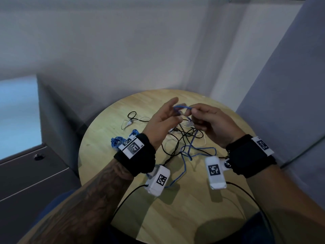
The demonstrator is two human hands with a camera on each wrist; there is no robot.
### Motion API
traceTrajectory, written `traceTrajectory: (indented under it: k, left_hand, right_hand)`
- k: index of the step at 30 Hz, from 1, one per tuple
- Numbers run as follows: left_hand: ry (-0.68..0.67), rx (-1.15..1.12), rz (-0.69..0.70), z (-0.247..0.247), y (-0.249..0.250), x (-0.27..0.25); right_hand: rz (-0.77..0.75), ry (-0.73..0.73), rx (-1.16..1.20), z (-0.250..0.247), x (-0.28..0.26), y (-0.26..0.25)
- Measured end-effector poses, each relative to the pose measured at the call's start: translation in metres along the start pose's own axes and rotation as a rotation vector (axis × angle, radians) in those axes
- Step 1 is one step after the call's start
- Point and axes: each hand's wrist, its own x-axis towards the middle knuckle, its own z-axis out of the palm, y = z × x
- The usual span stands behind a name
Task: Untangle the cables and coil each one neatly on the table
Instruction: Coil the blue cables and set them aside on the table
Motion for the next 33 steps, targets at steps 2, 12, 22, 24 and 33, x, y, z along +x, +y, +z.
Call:
traceTrajectory:
  k: [2, 12, 22, 24, 33]
  left_hand:
    - [-0.008, -0.067, -0.046, 0.0, 0.007, -0.001]
    - [0.112, -0.481, -0.104, -0.047, 0.041, 0.008]
    - [0.046, 0.548, -0.207, -0.036, -0.002, 0.007]
    - [-0.098, 0.625, -0.231, -0.02, -0.01, 0.004]
    - [-0.022, 0.369, -0.071, -0.001, 0.003, 0.006]
  right_hand:
    - [0.015, 0.018, -0.07, 0.0, 0.0, 0.003]
    - [0.212, -0.308, -1.113, -0.02, 0.007, 0.063]
    - [-0.071, 0.245, -0.443, 0.001, 0.018, 0.022]
    - [-0.12, 0.262, -0.374, 0.011, 0.015, 0.009]
    - [-0.27, 0.253, -0.271, 0.018, 0.011, 0.013]
